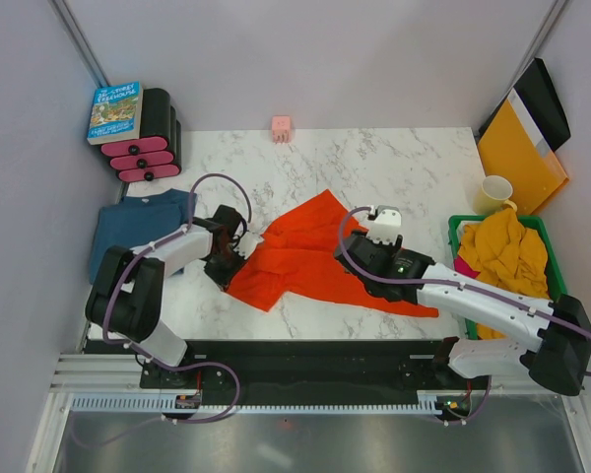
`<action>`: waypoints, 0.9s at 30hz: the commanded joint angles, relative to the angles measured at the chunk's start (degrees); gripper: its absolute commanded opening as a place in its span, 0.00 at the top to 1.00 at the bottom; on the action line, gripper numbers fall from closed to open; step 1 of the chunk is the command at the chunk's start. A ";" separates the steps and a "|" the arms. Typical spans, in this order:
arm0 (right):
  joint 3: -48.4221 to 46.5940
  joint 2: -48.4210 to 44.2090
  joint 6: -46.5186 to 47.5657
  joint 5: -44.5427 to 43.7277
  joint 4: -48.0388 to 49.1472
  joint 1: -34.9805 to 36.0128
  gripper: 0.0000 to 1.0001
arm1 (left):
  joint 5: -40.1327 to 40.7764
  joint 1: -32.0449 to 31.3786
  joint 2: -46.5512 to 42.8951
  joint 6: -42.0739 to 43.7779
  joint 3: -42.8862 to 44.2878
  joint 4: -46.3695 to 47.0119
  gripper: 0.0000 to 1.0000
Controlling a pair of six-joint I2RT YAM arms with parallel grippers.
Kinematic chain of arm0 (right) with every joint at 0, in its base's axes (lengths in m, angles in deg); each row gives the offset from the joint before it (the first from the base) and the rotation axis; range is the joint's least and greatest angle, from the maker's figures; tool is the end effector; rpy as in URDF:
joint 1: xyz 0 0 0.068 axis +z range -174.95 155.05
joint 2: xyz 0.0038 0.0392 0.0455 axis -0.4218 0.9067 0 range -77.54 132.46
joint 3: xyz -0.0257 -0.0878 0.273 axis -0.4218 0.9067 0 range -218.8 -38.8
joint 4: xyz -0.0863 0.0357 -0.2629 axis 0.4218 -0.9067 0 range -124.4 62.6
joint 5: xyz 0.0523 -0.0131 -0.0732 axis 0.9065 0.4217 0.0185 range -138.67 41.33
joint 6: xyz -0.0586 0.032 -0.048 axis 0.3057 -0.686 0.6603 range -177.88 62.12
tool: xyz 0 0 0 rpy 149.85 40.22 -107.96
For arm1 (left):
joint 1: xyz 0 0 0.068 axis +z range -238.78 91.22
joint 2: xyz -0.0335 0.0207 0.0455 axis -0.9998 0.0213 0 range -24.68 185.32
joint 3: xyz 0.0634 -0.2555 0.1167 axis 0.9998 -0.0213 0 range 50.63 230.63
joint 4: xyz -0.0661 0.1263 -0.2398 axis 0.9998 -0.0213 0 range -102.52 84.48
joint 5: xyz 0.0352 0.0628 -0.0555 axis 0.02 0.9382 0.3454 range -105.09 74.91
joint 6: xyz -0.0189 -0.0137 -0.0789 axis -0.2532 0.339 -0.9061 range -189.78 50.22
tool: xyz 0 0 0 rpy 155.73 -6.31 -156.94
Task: Fold and stack the t-shirts
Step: Flatten out the tshirt
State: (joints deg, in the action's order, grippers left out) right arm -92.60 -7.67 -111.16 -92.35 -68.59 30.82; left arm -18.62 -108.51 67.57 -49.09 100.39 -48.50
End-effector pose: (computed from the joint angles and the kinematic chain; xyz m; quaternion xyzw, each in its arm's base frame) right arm 0.1881 0.1886 0.2550 0.0855 0.8927 0.0058 0.4425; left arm 0.2595 -0.0978 0.1140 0.3462 0.9368 -0.0305 0.0397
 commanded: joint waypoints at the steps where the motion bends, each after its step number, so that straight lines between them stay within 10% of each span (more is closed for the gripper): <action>1: -3.15 1.24 1.07 -1.67 0.50 0.39 0.33 | 4.85 0.48 5.75 3.84 -8.36 10.46 0.98; 13: 5.81 -6.93 -7.37 -3.33 -3.98 -8.55 0.37 | -3.14 9.87 -10.58 -3.10 9.20 2.31 0.98; 27: 9.67 -1.84 -14.39 7.29 -6.71 -9.63 0.44 | -8.51 11.38 -7.26 -11.11 24.51 0.35 0.98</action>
State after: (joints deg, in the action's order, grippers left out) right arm -85.37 -9.20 -119.96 -89.18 -74.91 20.02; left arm -24.41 -97.36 58.89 -56.55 124.65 -47.14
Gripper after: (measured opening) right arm 0.556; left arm 0.030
